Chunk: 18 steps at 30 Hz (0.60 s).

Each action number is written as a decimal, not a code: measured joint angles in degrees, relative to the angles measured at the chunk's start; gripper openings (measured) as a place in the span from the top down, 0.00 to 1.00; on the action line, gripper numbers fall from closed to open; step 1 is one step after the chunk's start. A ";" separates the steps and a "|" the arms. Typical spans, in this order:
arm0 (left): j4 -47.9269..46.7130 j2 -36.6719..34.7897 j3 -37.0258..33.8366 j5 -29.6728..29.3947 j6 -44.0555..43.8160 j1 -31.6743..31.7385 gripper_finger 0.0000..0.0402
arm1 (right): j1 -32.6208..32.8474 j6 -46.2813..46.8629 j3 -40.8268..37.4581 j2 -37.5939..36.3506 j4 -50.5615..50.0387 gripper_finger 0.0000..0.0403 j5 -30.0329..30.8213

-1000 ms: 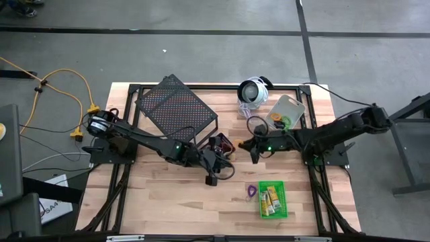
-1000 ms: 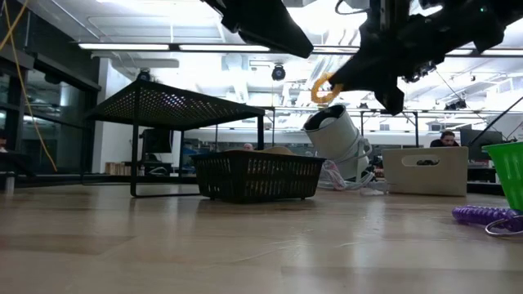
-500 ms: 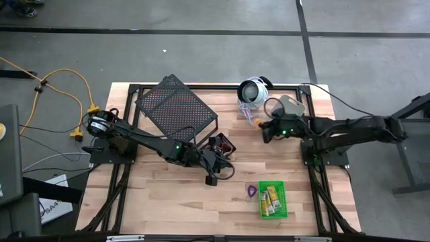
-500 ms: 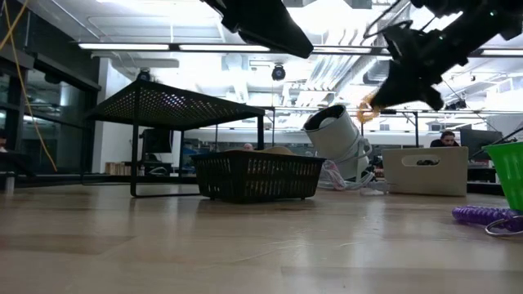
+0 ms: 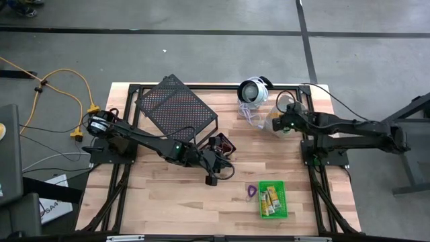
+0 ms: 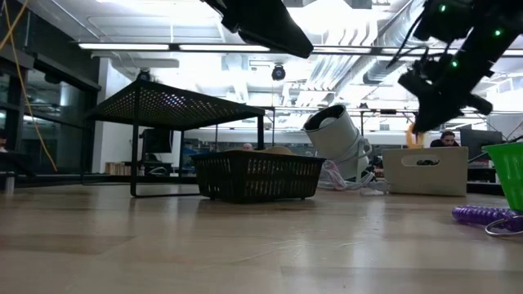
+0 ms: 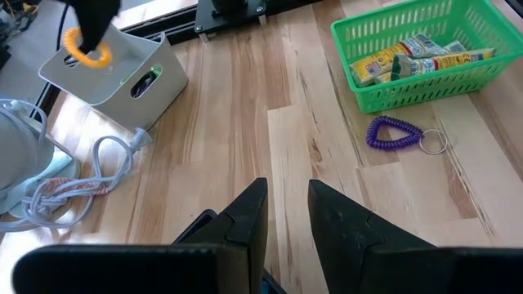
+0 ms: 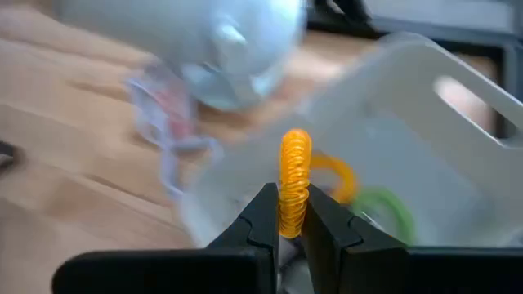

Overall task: Pick & Place Office Desk Supplies
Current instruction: Put the orange spring keychain into the white bin

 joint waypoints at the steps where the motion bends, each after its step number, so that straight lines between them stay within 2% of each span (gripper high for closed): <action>1: 0.00 0.00 0.01 0.00 0.00 0.00 0.79 | -0.21 0.87 0.00 0.55 -1.36 0.93 0.32; 18: 0.00 0.00 0.00 0.00 -0.90 -0.07 0.79 | -0.24 5.91 0.00 12.78 -6.04 0.93 1.62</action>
